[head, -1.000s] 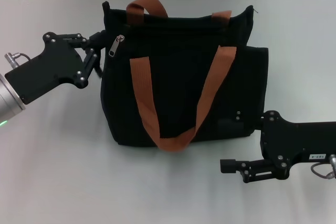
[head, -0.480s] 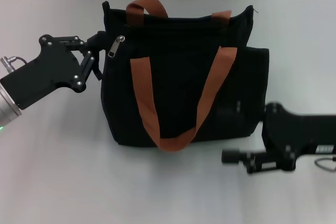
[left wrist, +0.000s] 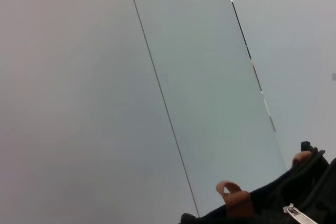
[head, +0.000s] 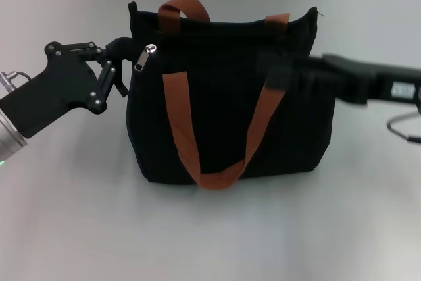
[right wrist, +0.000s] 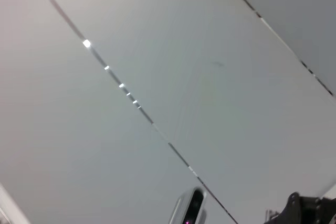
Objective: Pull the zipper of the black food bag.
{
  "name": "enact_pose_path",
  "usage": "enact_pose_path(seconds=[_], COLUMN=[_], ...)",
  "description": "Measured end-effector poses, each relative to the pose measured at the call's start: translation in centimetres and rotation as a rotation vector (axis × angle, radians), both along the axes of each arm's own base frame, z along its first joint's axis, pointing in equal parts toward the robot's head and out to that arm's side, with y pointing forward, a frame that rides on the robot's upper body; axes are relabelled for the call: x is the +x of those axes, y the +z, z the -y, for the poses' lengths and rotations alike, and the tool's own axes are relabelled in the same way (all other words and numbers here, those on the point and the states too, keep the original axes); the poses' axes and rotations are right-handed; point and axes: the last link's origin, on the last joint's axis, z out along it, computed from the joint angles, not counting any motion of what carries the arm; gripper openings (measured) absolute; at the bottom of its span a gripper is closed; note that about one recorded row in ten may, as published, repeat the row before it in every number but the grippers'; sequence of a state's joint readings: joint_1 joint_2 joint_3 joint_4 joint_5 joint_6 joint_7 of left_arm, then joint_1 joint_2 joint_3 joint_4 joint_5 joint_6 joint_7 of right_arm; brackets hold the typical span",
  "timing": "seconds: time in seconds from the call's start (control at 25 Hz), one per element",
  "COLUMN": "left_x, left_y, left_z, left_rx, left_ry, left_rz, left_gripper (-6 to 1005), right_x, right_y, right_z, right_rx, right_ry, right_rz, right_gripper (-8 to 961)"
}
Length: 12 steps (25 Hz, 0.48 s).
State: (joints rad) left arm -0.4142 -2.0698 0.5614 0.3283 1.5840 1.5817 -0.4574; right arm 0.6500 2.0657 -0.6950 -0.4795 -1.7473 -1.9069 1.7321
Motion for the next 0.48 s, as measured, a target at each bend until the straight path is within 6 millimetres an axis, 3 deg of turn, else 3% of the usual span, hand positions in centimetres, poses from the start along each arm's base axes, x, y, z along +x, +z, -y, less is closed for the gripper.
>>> enact_pose_path(seconds=[0.12,0.48], left_x=[-0.1,-0.1], left_y=[0.1,0.1], left_z=[0.1,0.3], left_rx=[0.006,0.004], left_ry=[0.002,0.000], left_rz=[0.009,0.013], left_gripper=[24,24], right_x=[-1.9,-5.7], right_y=[0.4,-0.5], right_z=[-2.3,-5.2], right_rx=[-0.092,-0.234], right_ry=[-0.077,-0.159], right_rz=[0.020,0.113], right_gripper=[816,816])
